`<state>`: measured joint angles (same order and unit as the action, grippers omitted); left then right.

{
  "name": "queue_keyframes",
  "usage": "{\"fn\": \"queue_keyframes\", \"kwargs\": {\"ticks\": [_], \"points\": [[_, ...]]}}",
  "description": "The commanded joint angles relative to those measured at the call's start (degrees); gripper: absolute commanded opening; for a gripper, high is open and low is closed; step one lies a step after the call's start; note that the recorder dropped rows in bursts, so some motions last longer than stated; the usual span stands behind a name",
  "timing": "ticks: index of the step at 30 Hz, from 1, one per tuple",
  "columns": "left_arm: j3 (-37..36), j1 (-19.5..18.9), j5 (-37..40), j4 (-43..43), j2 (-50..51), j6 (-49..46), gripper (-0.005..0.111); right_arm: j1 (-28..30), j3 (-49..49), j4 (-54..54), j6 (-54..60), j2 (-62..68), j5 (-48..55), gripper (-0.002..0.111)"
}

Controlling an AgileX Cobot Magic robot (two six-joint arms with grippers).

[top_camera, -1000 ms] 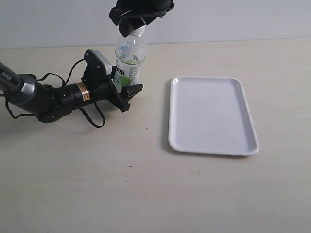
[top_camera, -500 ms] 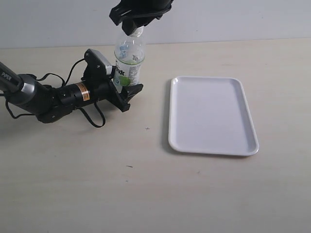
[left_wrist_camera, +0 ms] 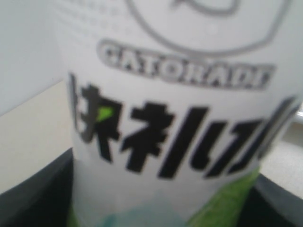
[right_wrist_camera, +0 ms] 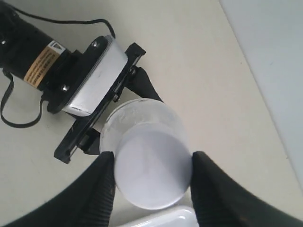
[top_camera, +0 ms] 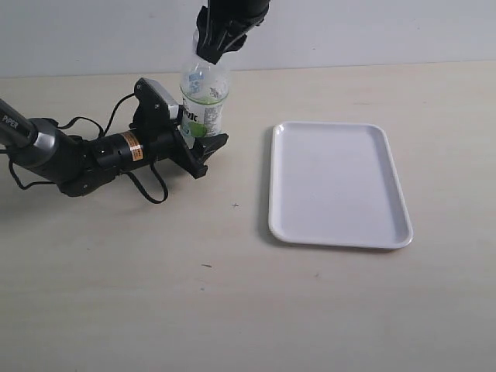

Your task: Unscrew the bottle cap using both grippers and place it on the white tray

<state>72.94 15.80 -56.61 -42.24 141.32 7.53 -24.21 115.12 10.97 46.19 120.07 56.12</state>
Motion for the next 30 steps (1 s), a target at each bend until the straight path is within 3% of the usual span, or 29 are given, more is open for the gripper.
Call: {"fn": "queue_keyframes", "kwargs": {"ticks": [1,18,30], "points": [[-0.3,0.2,-0.7,0.6,-0.2,0.2,0.0,0.1,0.1,-1.2,10.4,-0.2,-0.5,0.0],[-0.3,0.2,-0.7,0.6,-0.2,0.2,0.0,0.1,0.1,0.2,50.5,-0.2,-0.6,0.0],[-0.3,0.2,-0.7,0.9,-0.2,0.2,0.0,0.1,0.1,1.1,66.3,-0.2,-1.4,0.0]]}}
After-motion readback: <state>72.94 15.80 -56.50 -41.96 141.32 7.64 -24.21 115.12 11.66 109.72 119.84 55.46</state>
